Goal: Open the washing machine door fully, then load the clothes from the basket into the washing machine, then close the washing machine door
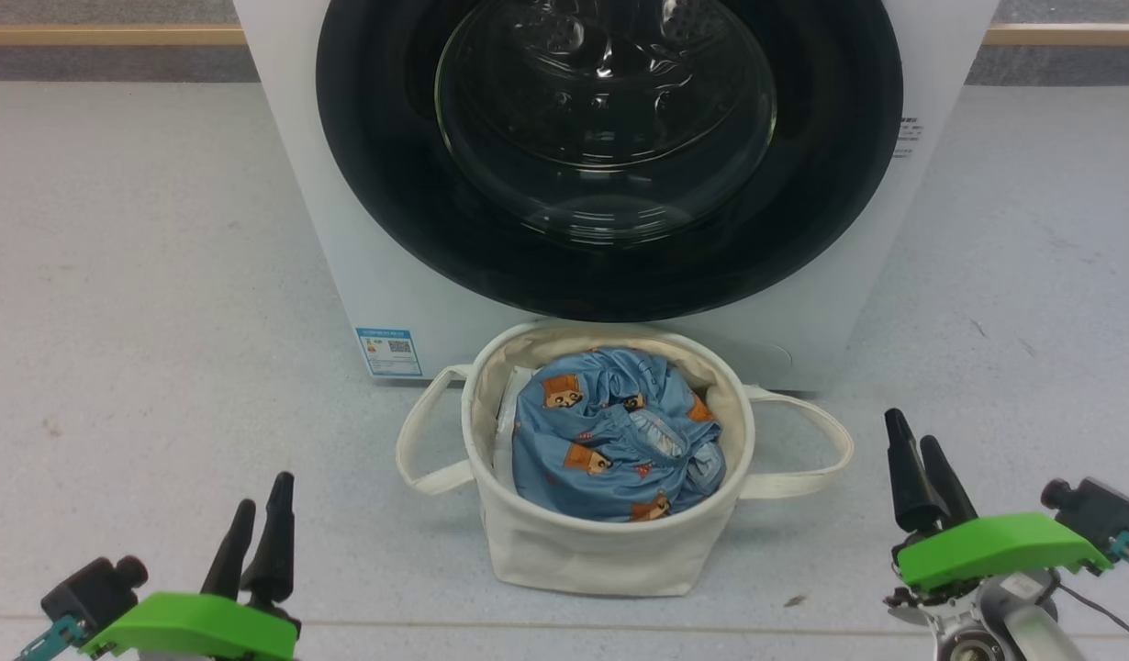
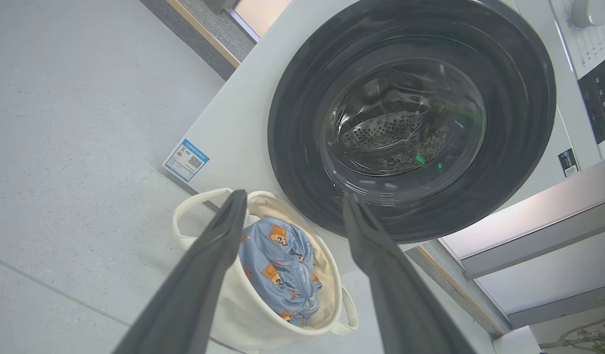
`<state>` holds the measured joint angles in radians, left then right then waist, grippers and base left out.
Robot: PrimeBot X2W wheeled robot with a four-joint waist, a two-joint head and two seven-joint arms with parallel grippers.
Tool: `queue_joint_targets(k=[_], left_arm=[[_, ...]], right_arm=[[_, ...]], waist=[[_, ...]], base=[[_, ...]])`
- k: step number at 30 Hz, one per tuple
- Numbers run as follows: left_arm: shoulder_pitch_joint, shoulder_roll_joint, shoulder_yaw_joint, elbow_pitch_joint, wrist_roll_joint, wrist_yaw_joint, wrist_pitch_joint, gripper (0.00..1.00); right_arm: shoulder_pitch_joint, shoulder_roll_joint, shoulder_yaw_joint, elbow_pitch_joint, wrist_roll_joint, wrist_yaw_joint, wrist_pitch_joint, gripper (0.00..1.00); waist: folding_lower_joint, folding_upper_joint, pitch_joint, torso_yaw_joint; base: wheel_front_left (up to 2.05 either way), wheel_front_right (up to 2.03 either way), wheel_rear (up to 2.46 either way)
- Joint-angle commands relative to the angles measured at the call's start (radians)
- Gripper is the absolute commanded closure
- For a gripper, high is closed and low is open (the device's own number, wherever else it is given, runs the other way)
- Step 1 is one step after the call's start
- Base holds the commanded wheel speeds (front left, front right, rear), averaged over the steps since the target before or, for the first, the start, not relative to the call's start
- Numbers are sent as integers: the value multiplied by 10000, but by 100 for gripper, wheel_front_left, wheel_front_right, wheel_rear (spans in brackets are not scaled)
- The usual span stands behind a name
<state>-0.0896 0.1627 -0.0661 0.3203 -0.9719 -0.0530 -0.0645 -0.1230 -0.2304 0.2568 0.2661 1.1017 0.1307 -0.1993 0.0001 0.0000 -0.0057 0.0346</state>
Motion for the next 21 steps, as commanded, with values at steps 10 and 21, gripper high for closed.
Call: queue_joint_targets(k=[10,21], left_arm=[[-737,397,250,-246,1475,-142,-418,0],[-857,442,491,-249,2639,-321,-740,0]], right_arm=[[-810,-21,-13,-189,-1656,0,-209,0],[-1005,-34,-73,-43,-3118,0,-295,0]], waist=[[0,0,-41,43],[0,0,-71,82]], base=[[0,0,0],[0,0,0]])
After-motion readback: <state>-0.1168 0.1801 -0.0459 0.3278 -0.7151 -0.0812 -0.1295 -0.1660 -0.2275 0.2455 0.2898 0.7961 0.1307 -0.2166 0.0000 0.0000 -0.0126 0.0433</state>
